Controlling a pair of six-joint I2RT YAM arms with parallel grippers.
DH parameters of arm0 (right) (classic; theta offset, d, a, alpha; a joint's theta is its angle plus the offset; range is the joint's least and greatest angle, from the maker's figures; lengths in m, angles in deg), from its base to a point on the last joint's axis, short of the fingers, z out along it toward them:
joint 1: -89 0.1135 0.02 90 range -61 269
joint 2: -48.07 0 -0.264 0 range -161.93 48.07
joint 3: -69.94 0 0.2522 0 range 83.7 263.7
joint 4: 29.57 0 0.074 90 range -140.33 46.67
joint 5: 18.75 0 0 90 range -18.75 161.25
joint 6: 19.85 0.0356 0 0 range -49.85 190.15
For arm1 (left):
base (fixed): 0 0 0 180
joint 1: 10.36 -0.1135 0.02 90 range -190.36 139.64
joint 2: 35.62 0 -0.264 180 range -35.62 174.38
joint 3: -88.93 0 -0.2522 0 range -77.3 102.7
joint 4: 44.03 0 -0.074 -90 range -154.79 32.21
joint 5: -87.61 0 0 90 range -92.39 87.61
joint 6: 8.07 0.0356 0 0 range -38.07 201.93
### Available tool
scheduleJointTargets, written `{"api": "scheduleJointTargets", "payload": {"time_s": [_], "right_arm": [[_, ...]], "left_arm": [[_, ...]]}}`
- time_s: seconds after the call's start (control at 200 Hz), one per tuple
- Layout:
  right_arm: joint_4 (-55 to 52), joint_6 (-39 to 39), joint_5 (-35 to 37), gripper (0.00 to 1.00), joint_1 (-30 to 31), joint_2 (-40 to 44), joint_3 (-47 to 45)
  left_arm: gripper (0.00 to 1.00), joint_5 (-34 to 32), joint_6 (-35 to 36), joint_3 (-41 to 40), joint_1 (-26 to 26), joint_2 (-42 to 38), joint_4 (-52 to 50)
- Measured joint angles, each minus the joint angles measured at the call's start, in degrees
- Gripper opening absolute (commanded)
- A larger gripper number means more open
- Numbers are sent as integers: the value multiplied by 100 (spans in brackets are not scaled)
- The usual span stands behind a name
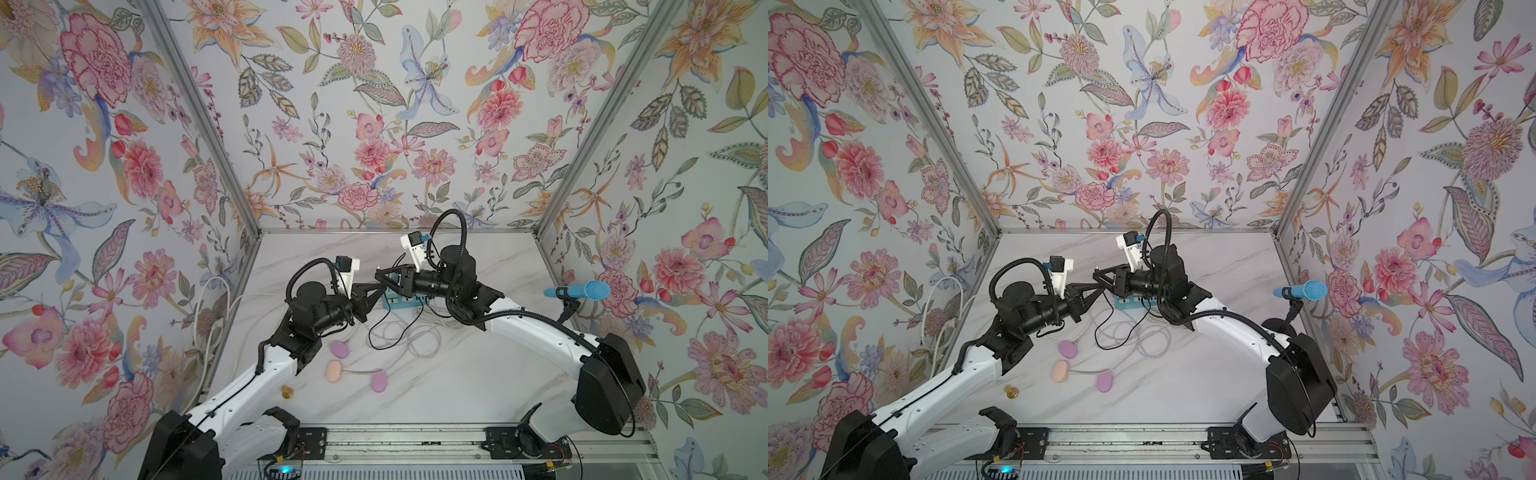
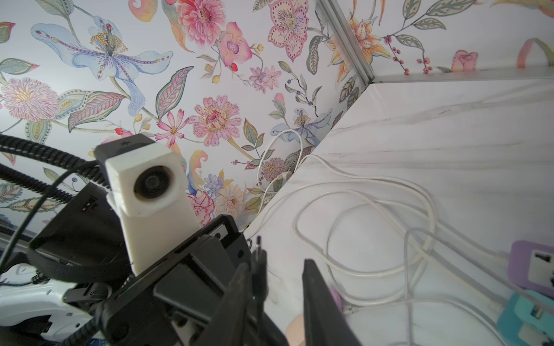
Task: Charge the bluetooth headset
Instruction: Pick up the charging cable from the center of the board.
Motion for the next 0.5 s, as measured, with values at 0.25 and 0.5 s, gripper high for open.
{"api": "scheduleJointTargets", "payload": {"time_s": [0.25,0.5], "right_arm": [[-17,-39,2,16,24,63,-17],[-17,-72,42,0,50,149,-48]], "left_arm": [[0,-2,28,13,0,4,-59],[47,-4,37,13,0,2,-96]]}}
